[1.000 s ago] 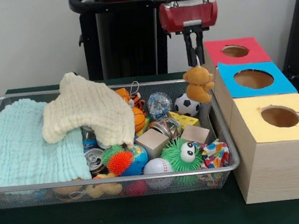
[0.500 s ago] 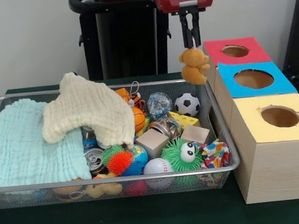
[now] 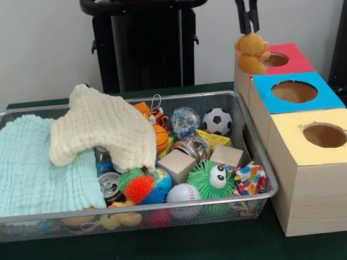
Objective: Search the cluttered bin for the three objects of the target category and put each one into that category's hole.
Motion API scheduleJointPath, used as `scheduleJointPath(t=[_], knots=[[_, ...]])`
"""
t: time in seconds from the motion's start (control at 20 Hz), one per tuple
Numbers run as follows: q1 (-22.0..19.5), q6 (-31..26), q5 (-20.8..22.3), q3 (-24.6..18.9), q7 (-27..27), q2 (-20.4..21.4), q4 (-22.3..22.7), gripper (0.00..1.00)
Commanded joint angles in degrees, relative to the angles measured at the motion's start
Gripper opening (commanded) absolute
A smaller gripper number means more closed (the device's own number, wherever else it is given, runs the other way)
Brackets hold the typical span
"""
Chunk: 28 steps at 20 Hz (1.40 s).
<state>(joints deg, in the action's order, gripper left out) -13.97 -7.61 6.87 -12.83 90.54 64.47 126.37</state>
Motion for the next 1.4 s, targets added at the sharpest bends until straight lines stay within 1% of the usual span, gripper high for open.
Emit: scheduleJointPath(t=[0.05, 0.2, 0.35, 0.6, 0.65, 0.75, 0.9, 1.0, 1.1, 1.25, 1.4], knots=[[3.0, -7.4, -3.2, 1.5, 11.0, 3.2, 2.8, 0.00], [4.5, -6.6, -3.6, 2.9, 12.2, 2.7, 4.1, 0.00], [7.0, -5.1, -3.8, 5.0, 13.7, 2.3, 5.4, 0.00], [10.1, -3.9, -3.6, 8.6, 14.2, 1.5, 6.2, 0.00], [11.7, -4.2, -2.6, 10.8, 14.0, 1.0, 5.4, 0.00], [13.5, -5.2, -1.7, 13.5, 13.7, 0.3, 4.6, 0.00], [14.9, -5.7, -1.3, 15.8, 13.0, -0.7, 4.3, 0.00], [14.7, -5.4, -1.5, 16.1, 12.3, -1.3, 5.2, 0.00], [14.1, -3.9, -1.8, 15.6, 12.0, -2.4, 6.3, 0.00], [12.9, 0.8, -1.8, 14.2, 12.4, -4.3, 8.3, 0.00], [12.5, 4.4, -1.9, 13.2, 13.1, -6.3, 9.1, 0.00]])
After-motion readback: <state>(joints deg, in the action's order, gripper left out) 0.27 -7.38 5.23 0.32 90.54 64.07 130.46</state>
